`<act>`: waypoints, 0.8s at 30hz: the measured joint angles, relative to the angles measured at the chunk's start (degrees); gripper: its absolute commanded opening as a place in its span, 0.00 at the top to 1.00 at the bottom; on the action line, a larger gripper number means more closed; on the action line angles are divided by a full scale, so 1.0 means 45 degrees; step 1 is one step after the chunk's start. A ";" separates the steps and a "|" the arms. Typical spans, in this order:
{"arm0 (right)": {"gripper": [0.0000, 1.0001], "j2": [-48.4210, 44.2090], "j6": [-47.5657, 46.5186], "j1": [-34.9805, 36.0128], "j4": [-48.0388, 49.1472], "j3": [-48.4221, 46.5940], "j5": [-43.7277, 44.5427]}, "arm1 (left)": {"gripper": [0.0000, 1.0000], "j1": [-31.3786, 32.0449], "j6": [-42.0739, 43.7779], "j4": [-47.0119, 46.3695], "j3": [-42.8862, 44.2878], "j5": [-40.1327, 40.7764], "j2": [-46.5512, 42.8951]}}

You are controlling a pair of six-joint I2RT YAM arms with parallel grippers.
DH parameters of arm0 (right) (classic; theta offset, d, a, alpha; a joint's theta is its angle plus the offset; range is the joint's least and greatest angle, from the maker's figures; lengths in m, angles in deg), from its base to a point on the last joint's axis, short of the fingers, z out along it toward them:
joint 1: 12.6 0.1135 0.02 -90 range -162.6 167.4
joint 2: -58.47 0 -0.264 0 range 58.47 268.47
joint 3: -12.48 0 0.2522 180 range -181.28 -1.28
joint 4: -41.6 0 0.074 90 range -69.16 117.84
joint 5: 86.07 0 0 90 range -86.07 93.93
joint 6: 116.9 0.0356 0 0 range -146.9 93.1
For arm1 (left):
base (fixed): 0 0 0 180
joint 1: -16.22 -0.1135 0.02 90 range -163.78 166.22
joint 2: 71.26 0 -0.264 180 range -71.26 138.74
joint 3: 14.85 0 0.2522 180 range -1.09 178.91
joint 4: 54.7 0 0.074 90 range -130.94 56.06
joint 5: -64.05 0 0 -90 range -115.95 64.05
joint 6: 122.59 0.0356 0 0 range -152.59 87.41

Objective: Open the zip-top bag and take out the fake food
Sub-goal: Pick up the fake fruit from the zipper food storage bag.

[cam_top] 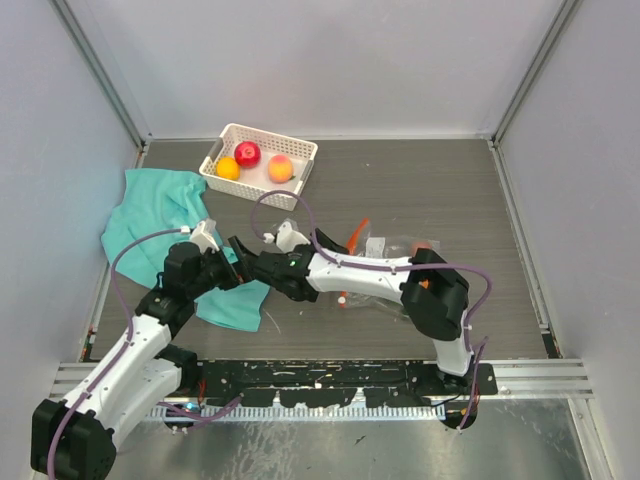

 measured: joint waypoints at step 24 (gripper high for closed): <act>0.43 0.0049 0.2657 -0.0141 -0.1253 0.1239 0.2395 | 0.01 0.0000 -0.1311 -0.1734 -0.1292 -0.0937 0.0000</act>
